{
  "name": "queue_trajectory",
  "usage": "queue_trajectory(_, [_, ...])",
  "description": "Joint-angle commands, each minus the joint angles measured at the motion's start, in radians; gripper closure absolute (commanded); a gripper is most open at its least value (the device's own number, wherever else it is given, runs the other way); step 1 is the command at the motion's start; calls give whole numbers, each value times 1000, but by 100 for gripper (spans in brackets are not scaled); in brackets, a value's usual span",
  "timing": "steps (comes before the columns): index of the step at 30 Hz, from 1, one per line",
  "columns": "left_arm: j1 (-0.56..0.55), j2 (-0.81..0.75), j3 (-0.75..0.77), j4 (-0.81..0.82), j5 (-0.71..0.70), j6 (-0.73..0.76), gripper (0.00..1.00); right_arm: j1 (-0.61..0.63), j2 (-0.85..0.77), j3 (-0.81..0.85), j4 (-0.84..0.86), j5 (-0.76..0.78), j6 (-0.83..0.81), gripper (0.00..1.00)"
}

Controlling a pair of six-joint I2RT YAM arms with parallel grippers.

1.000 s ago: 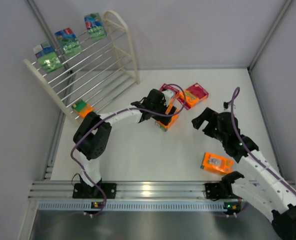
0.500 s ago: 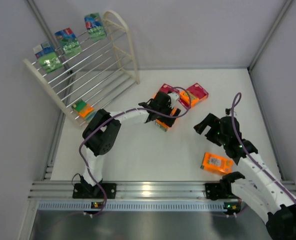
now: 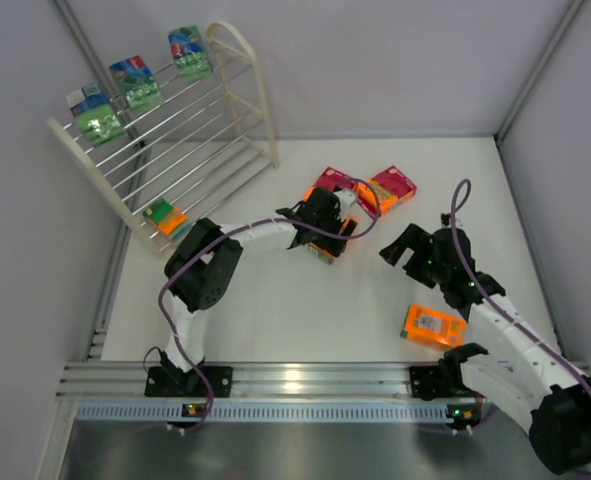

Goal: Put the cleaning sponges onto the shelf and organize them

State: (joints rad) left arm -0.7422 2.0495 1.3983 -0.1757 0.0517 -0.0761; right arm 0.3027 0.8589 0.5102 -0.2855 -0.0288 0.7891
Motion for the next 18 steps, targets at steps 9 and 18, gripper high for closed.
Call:
queue_trajectory(9, [-5, -391, -232, 212, 160, -64, 27, -11, 126, 85, 152, -62, -25, 1])
queue_trajectory(18, [-19, -574, -412, 234, 267, -28, 26, -4, 268, 250, 147, -115, -157, 3])
